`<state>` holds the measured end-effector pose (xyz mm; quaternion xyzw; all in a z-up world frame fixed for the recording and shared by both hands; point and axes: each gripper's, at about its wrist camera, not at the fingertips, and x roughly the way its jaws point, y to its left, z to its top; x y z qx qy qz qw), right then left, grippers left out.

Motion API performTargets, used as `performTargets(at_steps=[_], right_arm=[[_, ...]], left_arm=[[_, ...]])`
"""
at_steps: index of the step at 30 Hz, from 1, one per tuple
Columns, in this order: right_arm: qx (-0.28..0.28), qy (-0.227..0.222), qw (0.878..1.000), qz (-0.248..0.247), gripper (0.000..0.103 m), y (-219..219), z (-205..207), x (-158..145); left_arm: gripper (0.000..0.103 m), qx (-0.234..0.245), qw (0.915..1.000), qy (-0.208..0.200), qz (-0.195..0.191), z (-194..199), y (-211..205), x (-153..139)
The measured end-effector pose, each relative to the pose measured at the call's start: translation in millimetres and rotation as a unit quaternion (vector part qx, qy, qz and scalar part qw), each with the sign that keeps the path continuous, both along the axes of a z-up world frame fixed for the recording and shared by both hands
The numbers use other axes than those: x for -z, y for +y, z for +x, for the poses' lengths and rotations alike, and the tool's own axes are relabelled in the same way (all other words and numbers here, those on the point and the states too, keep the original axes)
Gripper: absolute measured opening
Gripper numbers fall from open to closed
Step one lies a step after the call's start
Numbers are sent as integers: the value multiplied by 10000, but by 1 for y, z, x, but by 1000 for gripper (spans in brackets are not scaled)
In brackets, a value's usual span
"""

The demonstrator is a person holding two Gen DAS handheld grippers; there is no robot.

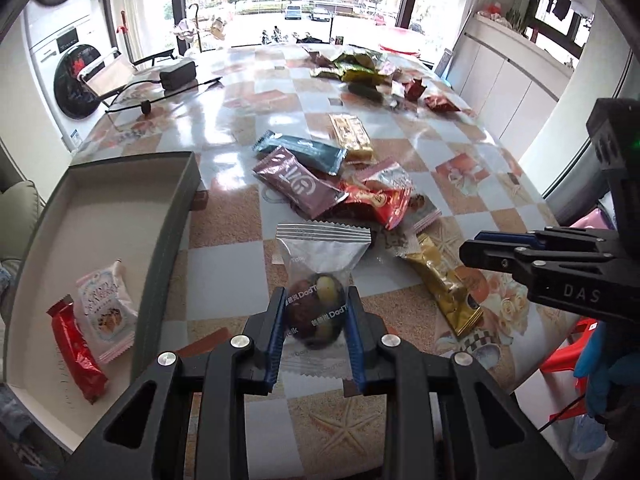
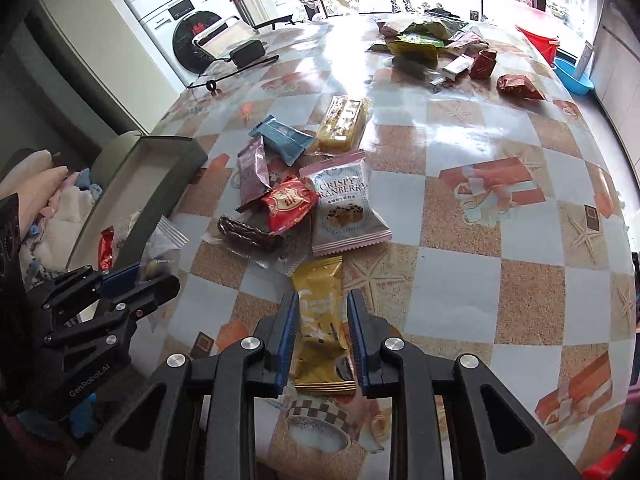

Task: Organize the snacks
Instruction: 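Close left tool on clear bag of chocolates, then carry chocolate bag with left tool while right tool carries gold wrapper into tray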

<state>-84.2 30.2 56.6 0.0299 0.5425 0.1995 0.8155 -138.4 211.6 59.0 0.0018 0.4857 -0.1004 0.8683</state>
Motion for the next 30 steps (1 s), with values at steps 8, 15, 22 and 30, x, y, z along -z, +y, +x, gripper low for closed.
performTargets(at_steps=[8, 15, 22, 30], right_arm=[[-260, 340, 9967, -694, 28, 23, 5, 22], [-176, 357, 9945, -967, 66, 29, 8, 35], [-237, 113, 9886, -1481, 25, 40, 2, 38], [-350, 74, 9942, -1017, 24, 49, -6, 14]], left_arm=[[30, -182, 9998, -56, -105, -9, 21, -4], [31, -295, 9992, -162, -196, -16, 38, -11], [31, -357, 9984, -255, -354, -21, 51, -17], [31, -482, 9973, -330, -454, -27, 70, -19]])
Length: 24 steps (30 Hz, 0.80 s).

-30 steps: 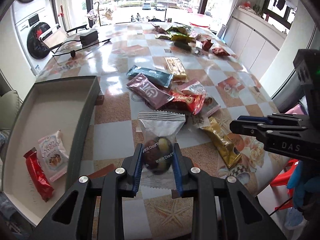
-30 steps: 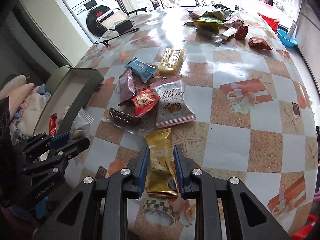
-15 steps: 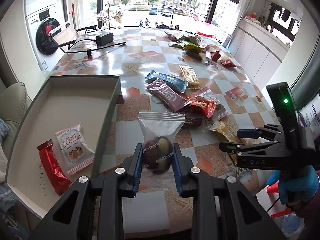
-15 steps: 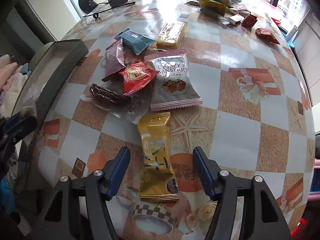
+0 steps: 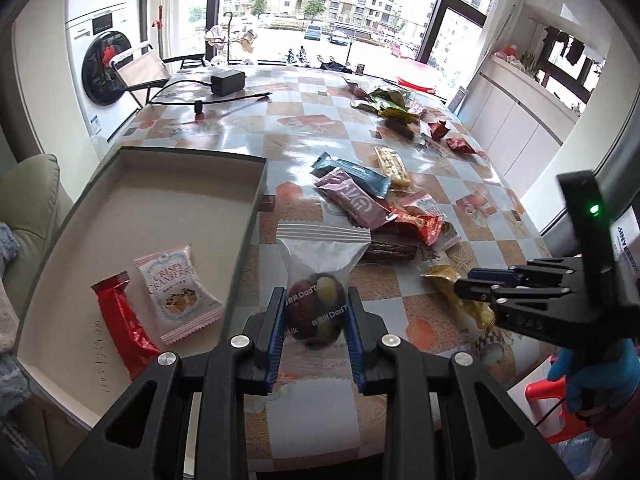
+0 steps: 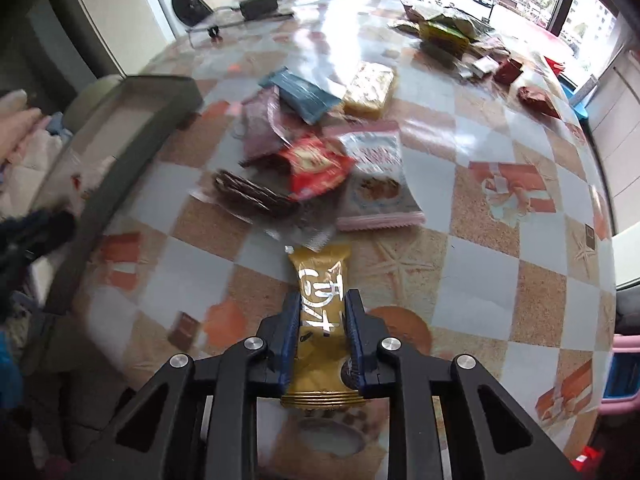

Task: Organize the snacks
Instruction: 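Carry chocolate bag with left tool while right tool carries gold wrapper into tray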

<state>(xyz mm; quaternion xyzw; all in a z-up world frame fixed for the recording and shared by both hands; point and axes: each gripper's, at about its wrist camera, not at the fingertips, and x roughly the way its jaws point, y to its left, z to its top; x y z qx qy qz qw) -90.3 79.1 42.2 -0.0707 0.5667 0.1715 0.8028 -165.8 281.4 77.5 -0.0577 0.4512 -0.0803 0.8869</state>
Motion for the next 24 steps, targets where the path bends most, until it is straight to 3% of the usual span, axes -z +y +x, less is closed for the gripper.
performTargets(at_steps=[5, 9, 10, 11, 12, 14, 16, 18, 19, 20, 22, 24], right_arm=[[-222, -212, 9993, 215, 24, 25, 0, -31], [-482, -215, 9986, -107, 25, 49, 6, -32], [-470, -77, 9985, -287, 37, 51, 9, -23], [-397, 6, 9984, -412, 70, 50, 11, -17], [-292, 55, 9981, -534, 85, 49, 11, -10], [-130, 18, 9978, -646, 89, 41, 11, 0], [-7, 141, 9980, -610, 87, 33, 12, 9], [50, 232, 9977, -641, 61, 31, 13, 18], [56, 327, 9970, -706, 43, 31, 14, 25], [56, 203, 9977, -638, 33, 31, 13, 25], [-118, 149, 9968, -779, 23, 37, 9, 28], [-229, 75, 9964, -817, 23, 43, 6, 28]], left_arm=[[31, -217, 9996, -162, -97, -2, 23, -8], [31, -398, 9989, -192, -124, -7, 43, -9], [31, -439, 9987, -204, -130, -9, 47, -9], [31, -475, 9985, -222, -124, -11, 51, -9], [31, -505, 9984, -238, -111, -13, 55, -8], [31, -561, 9981, -243, -104, -14, 61, -7], [31, -585, 9979, -231, -127, -12, 65, -6], [31, -599, 9978, -252, -156, -11, 68, -7], [31, -593, 9977, -272, -175, -11, 69, -8], [31, -590, 9977, -293, -181, -11, 70, -9], [31, -564, 9977, -330, -165, -13, 72, -11], [31, -556, 9977, -358, -136, -13, 76, -14]])
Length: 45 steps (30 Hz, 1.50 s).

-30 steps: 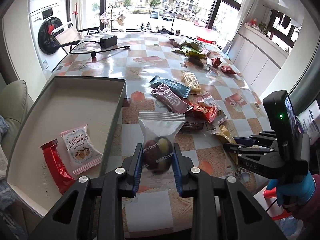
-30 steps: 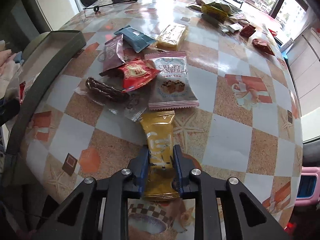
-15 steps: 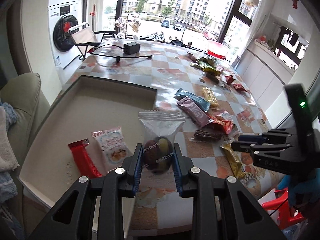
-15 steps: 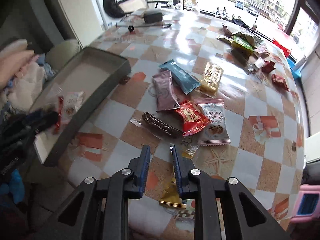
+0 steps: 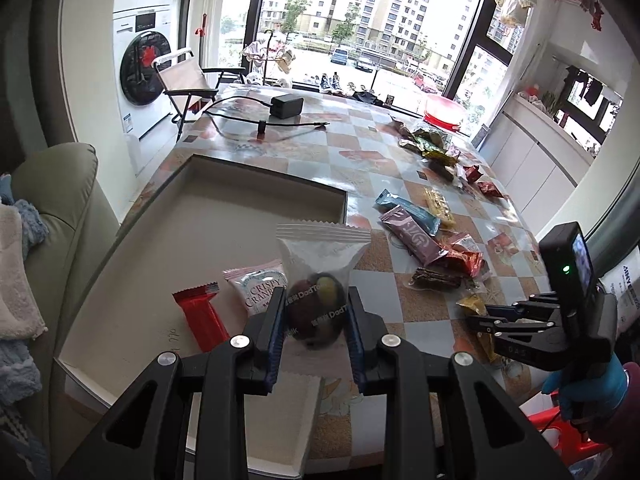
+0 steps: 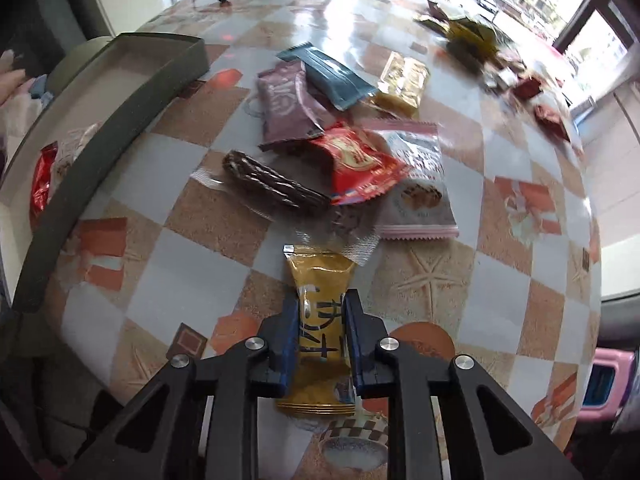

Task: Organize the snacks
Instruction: 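Carry chocolate bag with left tool while right tool carries gold wrapper into tray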

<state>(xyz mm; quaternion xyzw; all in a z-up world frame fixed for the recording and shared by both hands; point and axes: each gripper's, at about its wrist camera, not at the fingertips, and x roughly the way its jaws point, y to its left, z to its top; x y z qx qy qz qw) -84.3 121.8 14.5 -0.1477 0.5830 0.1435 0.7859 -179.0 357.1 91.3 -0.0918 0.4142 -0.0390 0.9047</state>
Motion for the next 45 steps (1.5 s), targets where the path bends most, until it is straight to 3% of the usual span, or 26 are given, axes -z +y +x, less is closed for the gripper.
performTargets(at_steps=[5, 10, 19, 27, 29, 30, 31, 34, 39, 45], right_arm=[[-47, -27, 9962, 869, 23, 15, 6, -30], [-430, -171, 9897, 1354, 23, 55, 13, -60], [-962, -46, 9827, 1579, 23, 141, 32, -67], [-1016, 65, 9803, 1692, 23, 181, 40, -64], [-1000, 86, 9814, 1637, 23, 184, 42, -62], [-975, 125, 9821, 1605, 23, 185, 44, -61], [-951, 182, 9825, 1592, 28, 184, 46, -60], [-825, 287, 9841, 1544, 103, 174, 50, -55], [-577, 53, 9893, 1342, 103, 135, 50, -53], [247, -158, 9922, 1211, 103, 41, 53, -44]], left_arm=[[31, -145, 9998, -86, 119, 4, 16, -10], [31, -438, 9988, -130, 171, 7, 41, -13], [31, -639, 9977, 231, 66, 11, 61, 14], [31, -640, 9971, 398, 79, 21, 63, 30], [32, -677, 9965, 461, 145, 23, 61, 34], [38, -716, 9958, 528, 202, 25, 60, 37], [50, -733, 9955, 565, 215, 27, 59, 39], [67, -757, 9951, 610, 197, 28, 55, 41], [76, -635, 9958, 615, 241, 30, 39, 35], [79, -284, 9978, 538, 265, 36, 5, 18]])
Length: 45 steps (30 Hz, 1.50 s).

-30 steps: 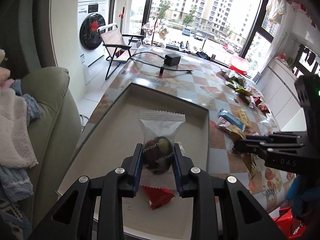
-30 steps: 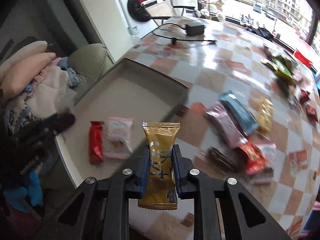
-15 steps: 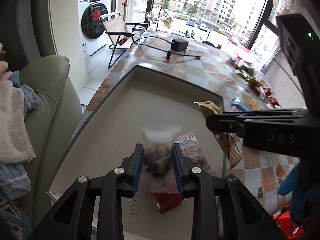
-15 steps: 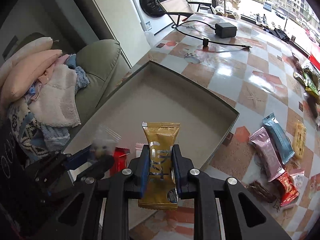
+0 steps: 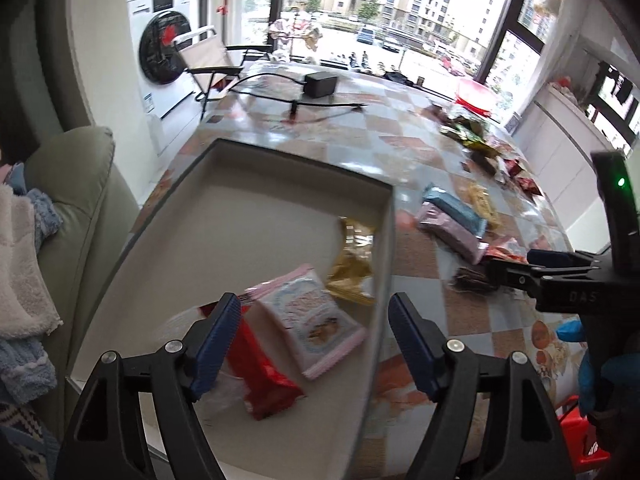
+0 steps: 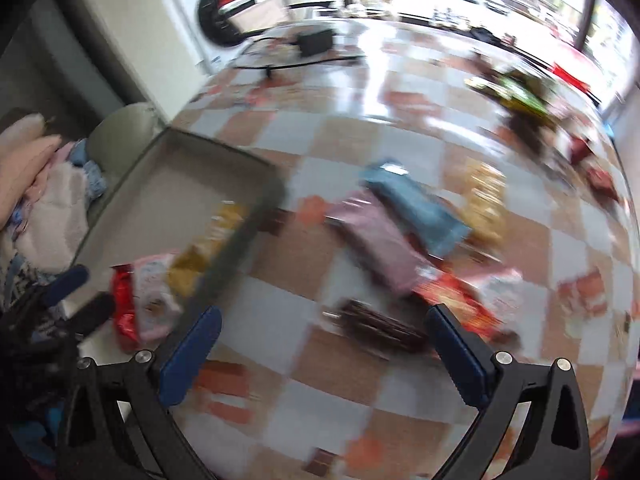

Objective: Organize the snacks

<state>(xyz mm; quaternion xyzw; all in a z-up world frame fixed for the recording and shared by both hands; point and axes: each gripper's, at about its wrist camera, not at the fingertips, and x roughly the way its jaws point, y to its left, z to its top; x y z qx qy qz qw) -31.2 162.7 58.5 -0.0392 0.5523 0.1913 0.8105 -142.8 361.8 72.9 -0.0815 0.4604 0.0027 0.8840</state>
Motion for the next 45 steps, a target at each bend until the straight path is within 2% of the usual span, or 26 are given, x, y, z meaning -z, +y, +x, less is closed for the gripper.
performTargets(at_steps=[6, 11, 13, 17, 20, 23, 25, 28, 30, 31, 32, 33, 35, 39, 41, 43, 45], right_arm=[[1198, 67, 9922, -329, 103, -118, -1, 27], [1736, -4, 9821, -733, 103, -187, -11, 51], [1816, -148, 9806, -719, 103, -203, -16, 57], [1754, -604, 9804, -664, 103, -212, -25, 57], [1718, -999, 9783, -580, 103, -213, -36, 59], [1704, -1012, 9785, -564, 103, -213, -38, 58], [1694, -1013, 9787, -558, 103, -212, -38, 58], [1683, -1008, 9790, -544, 103, -210, -32, 60], [1678, -1010, 9791, -542, 103, -211, -32, 60], [1680, -1010, 9791, -541, 103, -211, -33, 60], [1678, -1008, 9792, -537, 103, -211, -32, 60], [1670, -1009, 9794, -529, 103, -211, -32, 60], [1649, -1008, 9798, -518, 103, -211, -31, 60], [1635, -1008, 9800, -512, 103, -211, -30, 60], [1638, -1007, 9800, -517, 103, -211, -30, 60], [1637, -1007, 9800, -516, 103, -211, -30, 60], [1633, -1008, 9800, -519, 103, -211, -30, 60]], left_arm=[[81, 574, 9981, 226, 72, 20, -62, -1], [81, 751, 9961, 459, 30, 45, -102, 8], [81, 753, 9956, 550, -95, 59, -114, 10], [81, 682, 9942, 729, -404, 96, -134, 13], [81, 535, 9955, 716, -329, 126, -146, 14], [81, 372, 9976, 579, 70, 162, -161, 19], [81, 162, 9972, 658, 303, 186, -165, 30], [81, 6, 9958, 902, 172, 213, -163, 50], [81, -81, 9927, 1203, 52, 222, -158, 68], [81, -112, 9923, 1229, 25, 220, -156, 72], [82, -60, 9951, 970, 196, 214, -159, 70], [82, 68, 9941, 1036, 304, 208, -163, 74], [82, 301, 9944, 800, 621, 190, -173, 74], [81, 741, 9941, 593, 534, 144, -187, 75], [81, 1161, 9898, 487, 670, 115, -201, 76], [82, 1661, 9832, 419, 636, 87, -217, 76], [81, 1908, 9782, 472, 665, 70, -224, 73]])
